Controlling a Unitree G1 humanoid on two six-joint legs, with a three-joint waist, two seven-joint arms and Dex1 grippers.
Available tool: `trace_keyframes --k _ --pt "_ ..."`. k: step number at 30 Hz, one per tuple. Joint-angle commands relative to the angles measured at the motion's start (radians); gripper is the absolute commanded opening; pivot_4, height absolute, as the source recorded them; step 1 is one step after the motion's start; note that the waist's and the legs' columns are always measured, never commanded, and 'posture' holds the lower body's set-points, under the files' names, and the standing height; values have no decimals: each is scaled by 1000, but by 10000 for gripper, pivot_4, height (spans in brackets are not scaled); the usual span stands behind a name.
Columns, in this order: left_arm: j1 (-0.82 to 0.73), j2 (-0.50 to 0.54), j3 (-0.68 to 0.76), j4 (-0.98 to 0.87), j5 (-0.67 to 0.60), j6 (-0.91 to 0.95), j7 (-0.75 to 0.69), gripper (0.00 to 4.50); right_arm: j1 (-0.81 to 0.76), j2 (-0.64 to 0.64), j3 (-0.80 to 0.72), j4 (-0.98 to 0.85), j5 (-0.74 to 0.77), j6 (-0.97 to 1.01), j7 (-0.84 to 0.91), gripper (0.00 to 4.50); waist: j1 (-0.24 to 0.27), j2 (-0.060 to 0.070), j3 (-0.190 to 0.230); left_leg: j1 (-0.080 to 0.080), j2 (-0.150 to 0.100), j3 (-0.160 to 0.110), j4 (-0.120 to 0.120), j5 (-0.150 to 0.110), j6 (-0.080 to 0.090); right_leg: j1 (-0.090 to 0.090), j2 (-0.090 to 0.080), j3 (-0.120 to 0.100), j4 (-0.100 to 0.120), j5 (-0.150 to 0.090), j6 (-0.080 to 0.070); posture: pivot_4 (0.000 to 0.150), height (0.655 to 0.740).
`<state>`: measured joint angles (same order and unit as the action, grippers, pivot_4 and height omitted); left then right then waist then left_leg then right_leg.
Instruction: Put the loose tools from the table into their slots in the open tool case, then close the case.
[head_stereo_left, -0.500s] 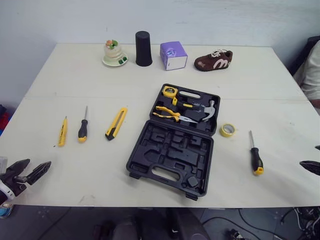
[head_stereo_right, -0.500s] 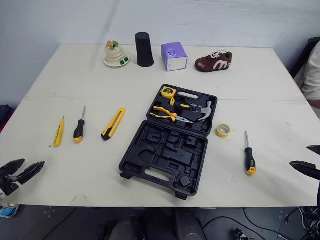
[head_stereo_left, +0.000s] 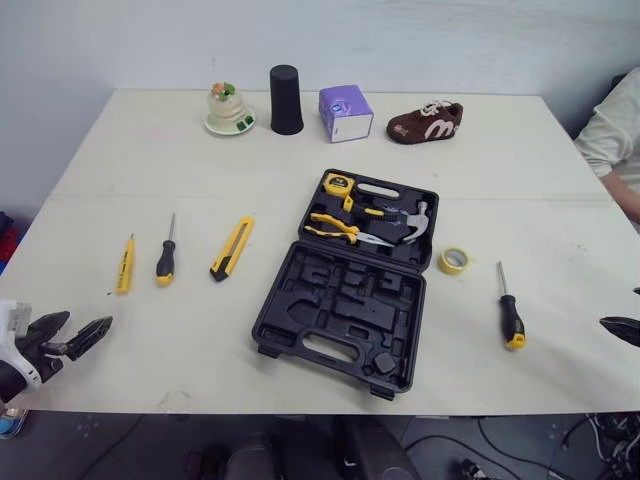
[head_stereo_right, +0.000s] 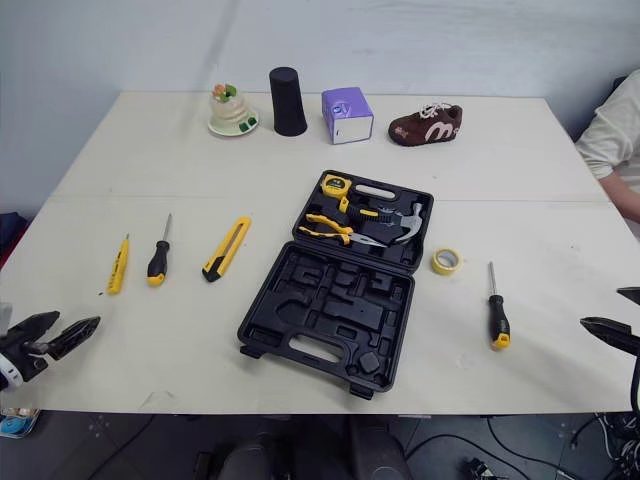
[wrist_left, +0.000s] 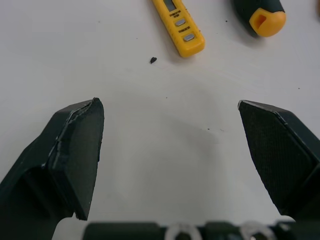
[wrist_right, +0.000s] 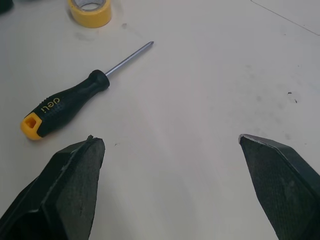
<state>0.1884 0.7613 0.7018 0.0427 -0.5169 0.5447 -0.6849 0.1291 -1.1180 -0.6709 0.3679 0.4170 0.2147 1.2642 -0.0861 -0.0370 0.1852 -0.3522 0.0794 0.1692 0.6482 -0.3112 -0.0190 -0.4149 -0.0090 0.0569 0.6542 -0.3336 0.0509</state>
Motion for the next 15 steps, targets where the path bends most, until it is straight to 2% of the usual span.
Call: trace_keyframes --k 1,15 --pt "-15 3 -3 -30 6 -7 16 44785 -10 13 -25 9 5 -26 -16 45000 0 0 0 0 0 0 0 0 0 0 0 0 0 0 0 1500 7339" --pt "-26 34 -13 -16 17 7 0 44785 15 47 -29 -40 7 -27 -63 45000 1 0 0 0 0 0 0 -1 0 1 0 0 -1 0 0 1500 7339"
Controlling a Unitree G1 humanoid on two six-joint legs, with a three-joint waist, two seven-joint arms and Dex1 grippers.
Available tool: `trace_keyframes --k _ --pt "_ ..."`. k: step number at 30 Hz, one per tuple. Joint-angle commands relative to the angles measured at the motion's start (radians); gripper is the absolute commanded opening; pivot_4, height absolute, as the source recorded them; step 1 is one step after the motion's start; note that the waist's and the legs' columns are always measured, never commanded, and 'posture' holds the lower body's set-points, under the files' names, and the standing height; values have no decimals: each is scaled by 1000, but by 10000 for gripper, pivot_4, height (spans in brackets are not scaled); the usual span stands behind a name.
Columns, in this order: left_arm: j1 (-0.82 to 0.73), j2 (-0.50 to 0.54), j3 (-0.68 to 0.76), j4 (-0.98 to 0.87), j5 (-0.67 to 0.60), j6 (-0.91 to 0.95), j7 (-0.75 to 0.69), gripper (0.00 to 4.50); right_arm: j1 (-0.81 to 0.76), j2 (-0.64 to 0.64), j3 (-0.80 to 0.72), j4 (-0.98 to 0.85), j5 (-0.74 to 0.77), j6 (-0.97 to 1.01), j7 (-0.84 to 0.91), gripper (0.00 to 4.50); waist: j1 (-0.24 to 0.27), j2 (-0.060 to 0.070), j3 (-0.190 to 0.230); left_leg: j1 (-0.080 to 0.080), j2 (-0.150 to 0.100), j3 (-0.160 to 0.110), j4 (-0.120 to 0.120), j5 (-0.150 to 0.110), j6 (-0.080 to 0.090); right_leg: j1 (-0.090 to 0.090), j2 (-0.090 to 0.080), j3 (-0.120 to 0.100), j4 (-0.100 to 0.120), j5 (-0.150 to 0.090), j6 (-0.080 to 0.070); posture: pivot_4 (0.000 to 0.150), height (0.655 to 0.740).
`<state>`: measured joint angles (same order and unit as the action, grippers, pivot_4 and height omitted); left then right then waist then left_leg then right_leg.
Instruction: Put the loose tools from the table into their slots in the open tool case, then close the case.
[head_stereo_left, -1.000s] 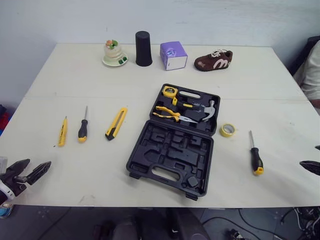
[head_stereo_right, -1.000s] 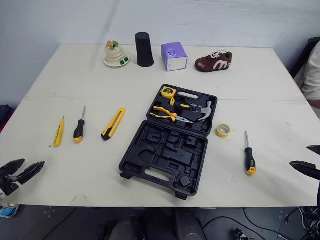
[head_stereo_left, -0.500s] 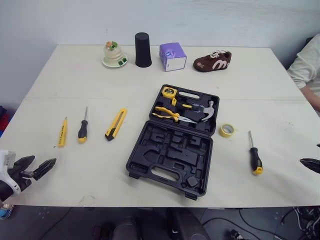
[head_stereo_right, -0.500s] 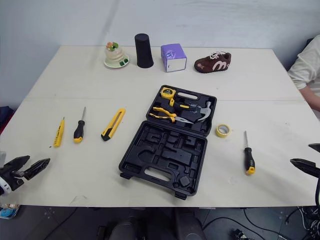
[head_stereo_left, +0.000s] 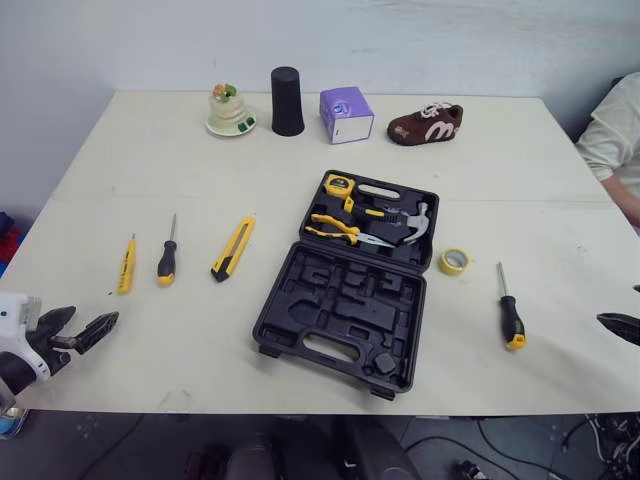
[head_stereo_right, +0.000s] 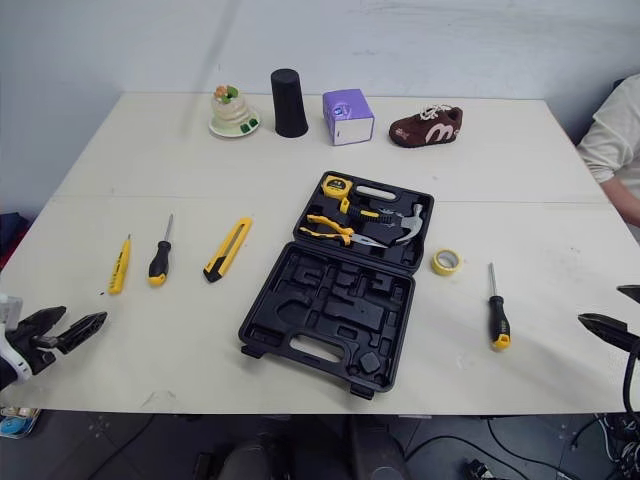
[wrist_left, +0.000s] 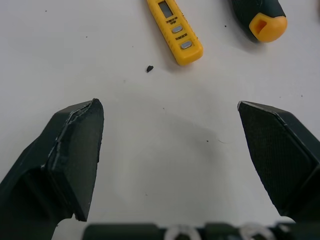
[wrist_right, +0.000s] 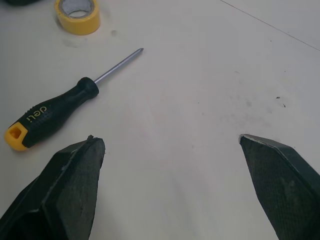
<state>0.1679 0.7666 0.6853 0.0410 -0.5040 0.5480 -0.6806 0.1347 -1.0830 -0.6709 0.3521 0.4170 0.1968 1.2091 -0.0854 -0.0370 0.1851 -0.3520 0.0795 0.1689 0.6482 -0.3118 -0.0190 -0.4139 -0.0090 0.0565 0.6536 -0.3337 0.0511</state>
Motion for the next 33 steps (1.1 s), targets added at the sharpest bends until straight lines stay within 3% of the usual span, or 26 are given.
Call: trace_keyframes --k 1,9,14,19,21,25,29,30,31,33 --pt "-11 32 1 -13 4 6 -7 44785 14 15 -31 -28 8 -9 -10 45000 0 0 0 0 0 0 0 0 0 0 0 0 0 0 0 1500 7339" --pt "-50 59 -15 -61 -32 39 -36 44785 40 42 -59 -88 28 4 -43 45000 -1 0 0 0 0 0 0 0 0 0 0 0 0 0 0 1500 7339" --pt "-128 81 -120 -196 -38 77 -61 44785 28 116 -37 -338 38 66 -175 45000 2 1 0 0 0 0 1 1 -1 0 0 0 1 0 1 1500 7339" --pt "-332 83 -345 -228 15 55 -77 44785 -2 167 84 -626 46 265 -345 45000 5 1 0 0 0 -2 1 2 -3 1 1 -1 2 1 1 1500 7339" --pt "-435 49 -441 -190 53 29 -70 39367 -33 183 136 -692 51 334 -401 45000 6 1 0 0 0 -2 0 2 -3 0 1 -1 2 1 1 1500 7339" --pt "-618 -22 -619 -95 132 11 -91 22275 -104 220 247 -780 51 455 -501 31251 9 1 0 -1 0 -1 3 2 -2 0 1 0 3 0 2 1500 7339" --pt "-743 -85 -721 53 202 -29 -115 2933 -171 247 329 -781 18 515 -574 10071 4 1 0 -1 0 1 4 3 -2 -1 2 1 4 0 2 1500 7339" --pt "-776 -108 -745 101 221 -41 -118 0 -190 253 356 -774 9 521 -586 5626 3 1 0 -1 0 1 4 3 -2 -1 2 1 5 0 3 1500 7339" --pt "-800 -124 -760 137 235 -51 -121 0 -204 257 375 -767 3 525 -593 893 3 1 0 -1 0 2 5 3 -2 -2 2 2 5 0 3 1500 7339" --pt "-875 -184 -788 253 266 -79 -115 0 -240 273 433 -749 -19 532 -609 290 6 1 0 -2 0 2 6 3 -2 -2 3 2 6 0 3 1500 7339"
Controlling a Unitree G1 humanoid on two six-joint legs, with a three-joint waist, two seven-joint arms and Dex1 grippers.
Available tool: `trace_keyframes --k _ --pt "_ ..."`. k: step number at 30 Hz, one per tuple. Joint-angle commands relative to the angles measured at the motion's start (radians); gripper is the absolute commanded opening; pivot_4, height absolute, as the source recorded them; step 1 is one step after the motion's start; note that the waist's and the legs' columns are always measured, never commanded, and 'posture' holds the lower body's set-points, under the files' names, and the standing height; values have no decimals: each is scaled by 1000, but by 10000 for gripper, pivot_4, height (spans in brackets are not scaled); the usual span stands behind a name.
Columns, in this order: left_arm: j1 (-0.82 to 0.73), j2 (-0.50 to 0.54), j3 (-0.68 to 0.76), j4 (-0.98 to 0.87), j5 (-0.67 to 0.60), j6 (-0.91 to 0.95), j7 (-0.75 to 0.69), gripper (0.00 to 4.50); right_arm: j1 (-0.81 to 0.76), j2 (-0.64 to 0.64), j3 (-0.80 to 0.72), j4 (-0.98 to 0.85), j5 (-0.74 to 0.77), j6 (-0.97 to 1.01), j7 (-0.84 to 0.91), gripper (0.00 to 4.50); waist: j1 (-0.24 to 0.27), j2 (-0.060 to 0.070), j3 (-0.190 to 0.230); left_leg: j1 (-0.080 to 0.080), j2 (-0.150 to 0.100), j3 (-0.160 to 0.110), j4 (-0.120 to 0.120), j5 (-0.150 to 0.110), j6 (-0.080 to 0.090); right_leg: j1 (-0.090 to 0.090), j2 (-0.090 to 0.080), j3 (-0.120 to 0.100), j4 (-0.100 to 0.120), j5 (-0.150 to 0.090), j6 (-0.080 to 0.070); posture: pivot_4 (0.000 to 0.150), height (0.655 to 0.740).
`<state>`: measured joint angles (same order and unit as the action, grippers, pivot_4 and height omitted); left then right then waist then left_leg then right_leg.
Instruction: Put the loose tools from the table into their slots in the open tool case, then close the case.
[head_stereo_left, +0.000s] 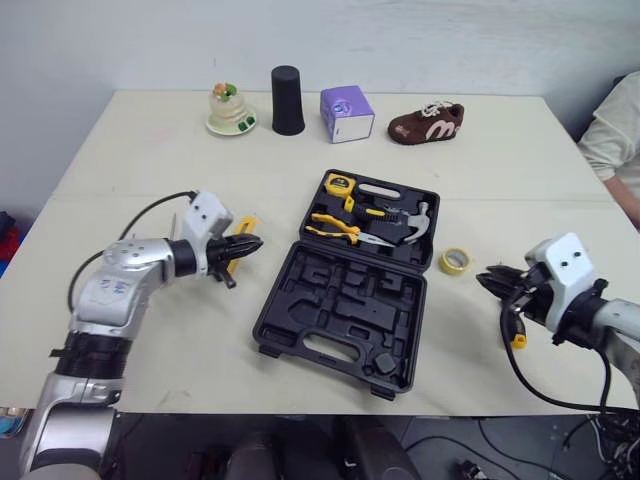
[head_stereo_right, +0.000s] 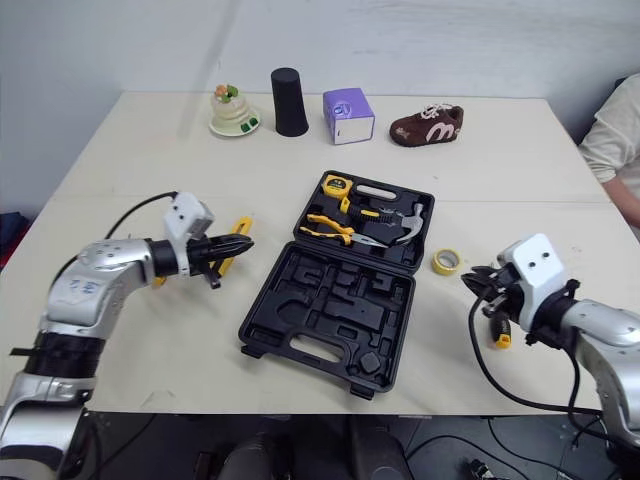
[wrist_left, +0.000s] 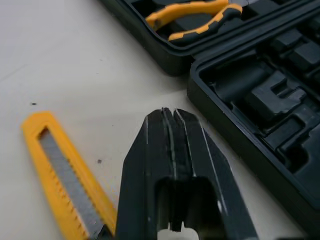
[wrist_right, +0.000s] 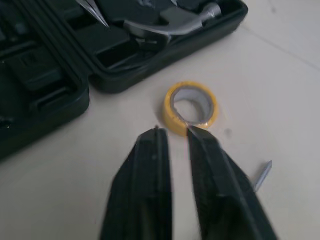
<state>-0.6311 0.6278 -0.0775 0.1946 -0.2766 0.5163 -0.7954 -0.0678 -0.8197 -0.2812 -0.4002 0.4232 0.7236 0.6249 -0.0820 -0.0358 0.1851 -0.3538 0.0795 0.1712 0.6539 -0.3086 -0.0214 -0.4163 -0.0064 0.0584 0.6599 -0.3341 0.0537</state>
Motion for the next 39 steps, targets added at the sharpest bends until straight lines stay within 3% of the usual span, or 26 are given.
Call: trace_keyframes --k 1,11,20,30,39 --pt "-108 -69 -36 153 56 -68 -1 0 -54 18 66 13 -34 7 -31 290 4 0 0 0 0 0 1 0 0 0 0 0 1 0 0 1500 7339" --pt "-262 -197 -76 463 157 -232 -38 0 -137 84 182 52 -76 21 -64 290 5 0 0 -2 0 1 3 0 0 -2 0 0 2 0 0 1500 7339" --pt "-274 -242 -79 497 189 -256 -57 0 -198 127 264 96 -113 14 -65 290 8 0 0 -2 0 1 4 0 0 -2 0 0 3 0 0 1500 7339" --pt "-203 -226 -111 351 190 -185 -159 0 -299 160 353 151 -159 -9 -20 290 -4 0 0 -2 2 1 5 -1 0 -3 1 1 4 0 0 1500 7339" --pt "-34 -165 -96 4 141 5 -183 0 -378 178 403 207 -211 -48 40 290 -8 0 0 -6 2 4 6 0 -1 -9 1 3 10 -1 0 1500 7339"
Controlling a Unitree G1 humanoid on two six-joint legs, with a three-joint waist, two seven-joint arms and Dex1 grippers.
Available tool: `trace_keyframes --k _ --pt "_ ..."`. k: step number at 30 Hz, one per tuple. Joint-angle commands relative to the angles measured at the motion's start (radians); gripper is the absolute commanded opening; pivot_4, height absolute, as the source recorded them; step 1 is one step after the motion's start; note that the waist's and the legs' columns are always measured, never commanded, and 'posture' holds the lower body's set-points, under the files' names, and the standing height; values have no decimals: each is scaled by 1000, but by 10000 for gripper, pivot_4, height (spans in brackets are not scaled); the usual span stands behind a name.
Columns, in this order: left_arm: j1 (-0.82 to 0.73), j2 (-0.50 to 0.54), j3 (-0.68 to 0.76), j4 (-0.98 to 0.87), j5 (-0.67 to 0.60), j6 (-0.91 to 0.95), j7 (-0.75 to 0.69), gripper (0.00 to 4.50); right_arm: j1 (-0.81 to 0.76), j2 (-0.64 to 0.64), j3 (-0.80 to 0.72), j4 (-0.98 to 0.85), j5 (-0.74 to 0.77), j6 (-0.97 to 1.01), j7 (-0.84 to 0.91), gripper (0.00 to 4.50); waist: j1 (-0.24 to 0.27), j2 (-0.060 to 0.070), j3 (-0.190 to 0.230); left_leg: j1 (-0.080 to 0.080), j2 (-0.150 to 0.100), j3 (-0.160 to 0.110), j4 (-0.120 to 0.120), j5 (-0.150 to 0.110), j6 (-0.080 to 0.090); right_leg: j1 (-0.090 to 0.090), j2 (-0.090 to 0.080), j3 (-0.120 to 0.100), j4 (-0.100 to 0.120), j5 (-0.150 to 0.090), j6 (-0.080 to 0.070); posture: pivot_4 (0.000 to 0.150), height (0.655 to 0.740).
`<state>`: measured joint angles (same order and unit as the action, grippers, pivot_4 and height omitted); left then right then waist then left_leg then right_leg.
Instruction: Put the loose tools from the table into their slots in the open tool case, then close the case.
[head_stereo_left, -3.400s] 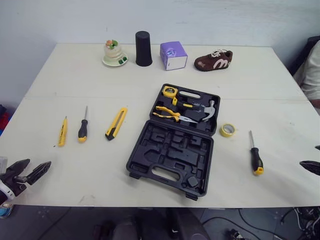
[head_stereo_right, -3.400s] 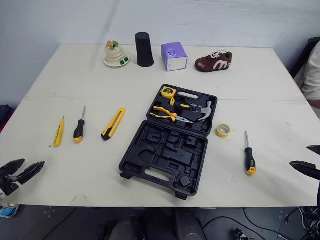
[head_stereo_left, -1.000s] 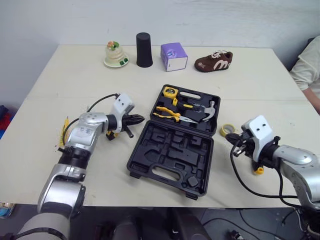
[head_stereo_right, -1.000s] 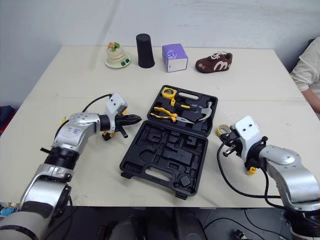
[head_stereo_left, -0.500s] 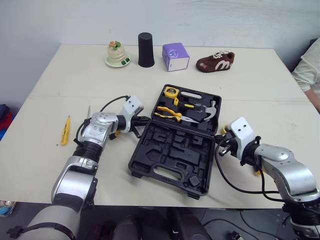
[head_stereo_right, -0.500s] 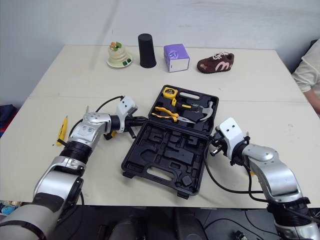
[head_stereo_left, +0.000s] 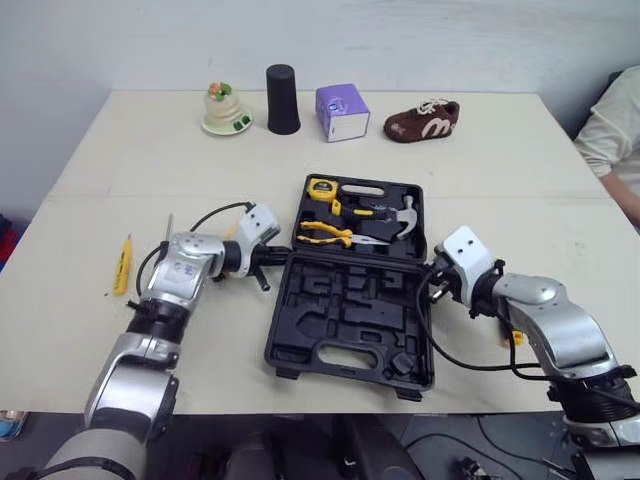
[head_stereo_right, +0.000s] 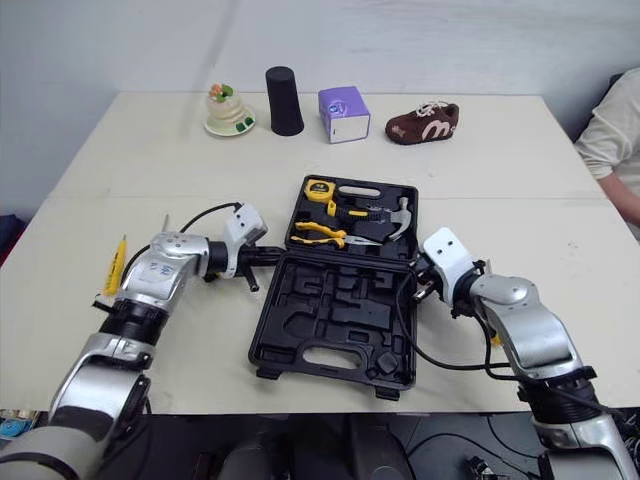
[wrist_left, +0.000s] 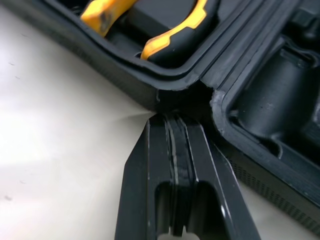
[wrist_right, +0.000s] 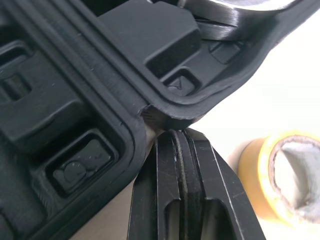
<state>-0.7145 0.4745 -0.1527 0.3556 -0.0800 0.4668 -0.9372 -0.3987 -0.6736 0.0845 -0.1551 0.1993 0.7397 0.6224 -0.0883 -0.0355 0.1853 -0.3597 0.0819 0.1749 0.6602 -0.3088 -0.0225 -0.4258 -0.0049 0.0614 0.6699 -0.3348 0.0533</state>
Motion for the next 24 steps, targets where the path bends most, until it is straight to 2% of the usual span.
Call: trace_keyframes --k 1,6,24 --pt "72 -6 -18 -193 -58 78 -35 0 -54 36 43 -29 5 -69 48 290 0 0 0 0 0 0 0 0 0 -2 0 1 2 0 0 1500 7339" --pt "131 -2 7 -268 -51 138 4 0 -81 56 53 12 -19 -93 67 290 1 0 0 0 0 0 2 1 -2 -2 0 0 5 -1 -2 1500 7339" --pt "176 9 88 -283 -53 189 100 0 -95 41 28 63 -89 -131 97 290 -1 0 0 0 0 0 3 1 -2 -2 0 1 8 -1 -2 1500 7339"
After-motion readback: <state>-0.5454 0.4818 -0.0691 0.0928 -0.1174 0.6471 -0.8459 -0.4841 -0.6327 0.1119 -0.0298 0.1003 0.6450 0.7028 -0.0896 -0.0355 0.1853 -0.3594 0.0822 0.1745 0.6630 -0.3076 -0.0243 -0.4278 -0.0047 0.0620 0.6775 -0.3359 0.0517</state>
